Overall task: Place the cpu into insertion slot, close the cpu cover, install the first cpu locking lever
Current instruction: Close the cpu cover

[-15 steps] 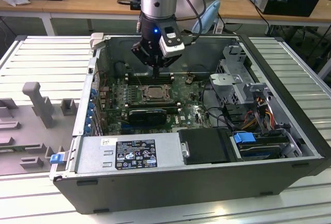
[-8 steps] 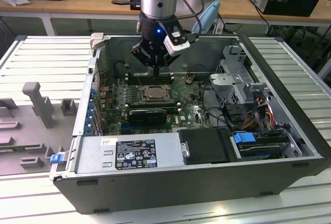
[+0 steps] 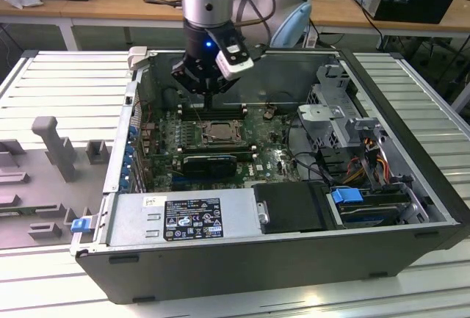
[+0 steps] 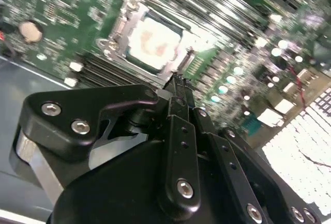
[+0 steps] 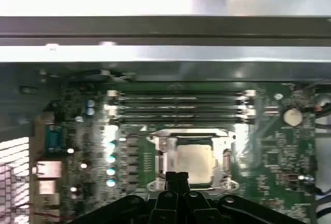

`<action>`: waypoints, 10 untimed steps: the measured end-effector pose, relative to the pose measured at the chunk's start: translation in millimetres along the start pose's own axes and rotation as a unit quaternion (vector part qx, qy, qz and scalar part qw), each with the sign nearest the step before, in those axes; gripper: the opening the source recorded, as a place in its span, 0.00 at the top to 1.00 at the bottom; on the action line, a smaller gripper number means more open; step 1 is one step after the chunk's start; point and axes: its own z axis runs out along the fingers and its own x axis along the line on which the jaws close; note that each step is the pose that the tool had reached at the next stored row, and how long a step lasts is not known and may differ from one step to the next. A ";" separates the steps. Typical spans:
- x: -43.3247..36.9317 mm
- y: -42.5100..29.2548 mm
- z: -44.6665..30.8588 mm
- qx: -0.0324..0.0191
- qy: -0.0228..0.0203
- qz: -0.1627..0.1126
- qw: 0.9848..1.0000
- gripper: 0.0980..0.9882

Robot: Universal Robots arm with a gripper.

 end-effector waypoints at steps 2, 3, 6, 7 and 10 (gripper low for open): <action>8.6 -0.1 0.1 0.000 0.000 0.000 1.000 0.99; 15.0 -0.1 0.4 0.000 0.000 0.000 1.000 0.99; 24.2 0.5 2.5 0.000 0.000 0.000 1.000 0.99; 26.7 0.7 3.1 0.000 0.000 0.000 1.000 0.99; 35.3 3.3 5.3 0.000 0.000 0.000 1.000 0.99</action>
